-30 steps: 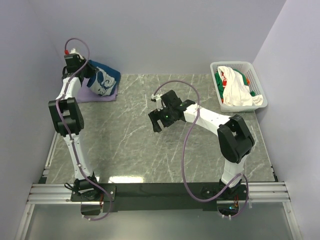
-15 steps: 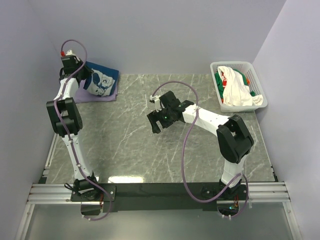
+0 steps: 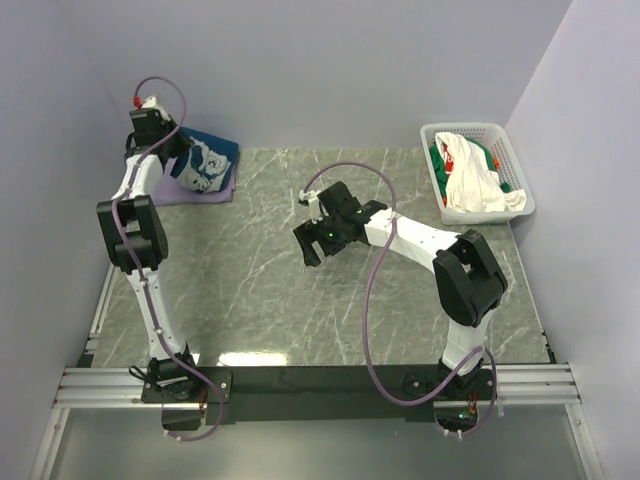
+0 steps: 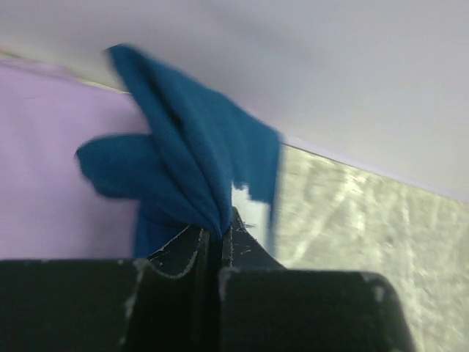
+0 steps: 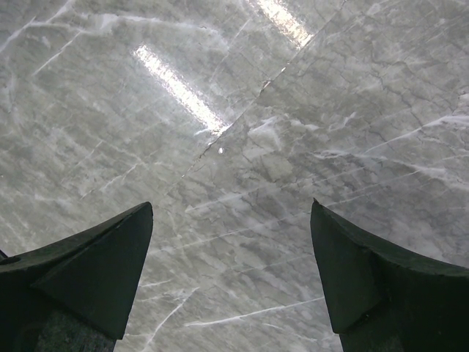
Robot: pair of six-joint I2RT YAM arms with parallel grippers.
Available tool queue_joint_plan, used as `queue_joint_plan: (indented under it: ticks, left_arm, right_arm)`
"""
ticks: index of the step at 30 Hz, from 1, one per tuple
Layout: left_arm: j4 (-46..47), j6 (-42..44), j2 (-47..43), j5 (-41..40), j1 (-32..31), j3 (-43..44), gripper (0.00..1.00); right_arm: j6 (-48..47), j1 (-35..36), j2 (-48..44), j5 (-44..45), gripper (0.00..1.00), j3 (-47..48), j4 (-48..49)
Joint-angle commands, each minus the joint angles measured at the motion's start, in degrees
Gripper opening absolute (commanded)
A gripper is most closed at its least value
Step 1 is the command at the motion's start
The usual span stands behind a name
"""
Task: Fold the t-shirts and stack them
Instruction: Neatly place the folded tshirt to the corner
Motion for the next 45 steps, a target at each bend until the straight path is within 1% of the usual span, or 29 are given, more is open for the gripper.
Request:
queue_joint_plan:
  ticks: [1,4,9,16,20,21,23,27,28,33,36,40,45]
  left_arm:
    - [1.39,1.53,-7.72,2.8,-5.17,2.22,0.01]
    - [1.4,-1.44,-9.4,3.06,-8.07,2.92,0.01]
    - [0.69,-6.55,-8.0,3.94,-11.41,7.48,0.01]
    - [0.25,-13.49,-3.43,3.33,-11.42,9.43,0.04]
    - [0.6,-14.29,-0.26,3.85,-10.19,8.29,0.06]
    - [1.39,-13.86,0.18,4.03,-9.93,7.24,0.07]
    - [-0.18,-10.96,2.01,3.67,-9.31,8.28,0.08]
    - [-0.98,-6.13,2.99,4.73,-8.26,8.46,0.12]
    - [-1.76,-3.77,2.99,4.56,-8.17,8.72,0.14]
    - [-3.97,4.15,1.68,2.54,-7.9,10.4,0.17]
    - [-4.5,6.79,-0.34,1.4,-7.55,9.87,0.18]
    - [-3.62,7.33,-4.03,1.48,-6.59,6.89,0.2]
    - [-3.44,5.4,-5.18,3.23,-3.95,6.09,0.22]
  right_arm:
    - [-0.12,0.57,-1.21,1.01,0.94,1.68,0.48]
    - [-0.29,0.57,-1.65,1.1,0.94,1.15,0.66]
    - [-0.29,0.48,-2.27,1.54,0.94,0.53,0.92]
    - [-0.38,0.31,-2.44,1.98,0.94,0.35,0.66]
    - [-0.47,0.57,-2.18,1.89,0.94,0.27,0.48]
    - [-0.47,0.4,-2.01,1.8,0.94,0.35,0.48]
    - [-0.38,0.48,-1.74,1.54,0.94,0.62,0.31]
    - [-0.38,0.48,-1.04,1.28,0.94,1.32,-0.13]
    - [-0.38,0.48,-0.95,1.19,0.94,1.41,-0.13]
    - [-0.38,0.57,-0.42,0.84,0.94,1.93,-0.22]
    - [-0.29,0.66,-0.25,0.84,0.94,2.11,-0.39]
    - [-0.29,0.57,-0.25,0.75,0.94,2.02,-0.39]
    - [-0.29,0.92,0.19,0.75,0.94,2.38,-0.57]
